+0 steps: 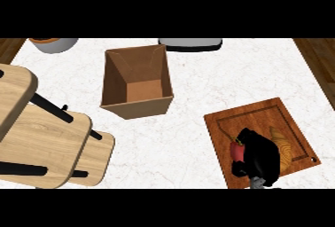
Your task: Pick the bell pepper from the cutting board and place it in the cardboard box
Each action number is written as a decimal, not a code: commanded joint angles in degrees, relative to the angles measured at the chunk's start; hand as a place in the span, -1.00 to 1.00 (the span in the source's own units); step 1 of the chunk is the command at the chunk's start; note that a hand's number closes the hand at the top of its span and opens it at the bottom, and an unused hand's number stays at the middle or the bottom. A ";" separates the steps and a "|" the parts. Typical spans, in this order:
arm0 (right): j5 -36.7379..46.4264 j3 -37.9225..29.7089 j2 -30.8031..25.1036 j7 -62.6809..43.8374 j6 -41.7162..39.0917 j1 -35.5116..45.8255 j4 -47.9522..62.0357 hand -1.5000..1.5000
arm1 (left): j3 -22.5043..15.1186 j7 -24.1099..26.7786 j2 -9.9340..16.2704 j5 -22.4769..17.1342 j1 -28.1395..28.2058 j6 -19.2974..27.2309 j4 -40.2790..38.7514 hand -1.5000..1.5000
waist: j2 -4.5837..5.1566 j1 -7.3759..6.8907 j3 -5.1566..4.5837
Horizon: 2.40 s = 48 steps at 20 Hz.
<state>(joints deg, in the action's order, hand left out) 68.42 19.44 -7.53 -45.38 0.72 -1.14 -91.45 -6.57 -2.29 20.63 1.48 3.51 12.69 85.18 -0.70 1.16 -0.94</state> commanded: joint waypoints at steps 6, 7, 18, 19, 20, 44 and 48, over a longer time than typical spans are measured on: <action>17.59 14.32 7.41 -24.28 -8.64 -3.56 -16.21 1.00 | 1.47 -1.65 0.20 -0.46 -2.90 -1.39 2.35 0.00 | 0.48 -0.83 0.90; 20.54 20.41 7.43 -26.72 -8.07 -7.35 -21.63 1.00 | 0.20 0.73 -1.75 0.06 -1.38 -0.33 1.19 0.00 | 0.25 -0.34 0.84; 12.29 24.17 7.51 -24.59 -4.98 16.61 -30.97 1.00 | -0.76 -2.86 -2.69 2.17 -3.36 -0.18 2.84 0.00 | 0.71 -1.96 0.90; 12.05 25.70 7.51 -27.19 -1.85 19.79 -26.20 1.00 | 0.84 -2.37 -1.86 1.00 -6.09 -2.01 -0.34 0.00 | 0.82 -1.81 0.88; 11.73 26.34 7.51 -28.41 -3.30 21.67 -27.82 1.00 | -0.42 -4.58 -2.04 1.87 -3.64 -1.18 4.23 0.00 | 0.64 -2.13 0.90; -18.10 4.01 7.51 -22.01 13.16 61.51 29.16 1.00 | -0.67 -0.19 -4.99 4.16 -6.39 -2.64 -1.58 0.00 | 1.78 -5.16 0.82; -22.17 5.14 7.51 -20.29 18.04 61.70 37.76 1.00 | 2.00 0.04 -2.38 2.16 -7.76 -5.29 -0.87 0.00 | 1.71 -5.30 0.85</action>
<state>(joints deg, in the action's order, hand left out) 49.78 24.30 -0.37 -60.92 11.79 58.27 -62.12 -4.96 -2.49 18.51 4.51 -1.42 8.40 84.03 0.95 -3.99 -0.28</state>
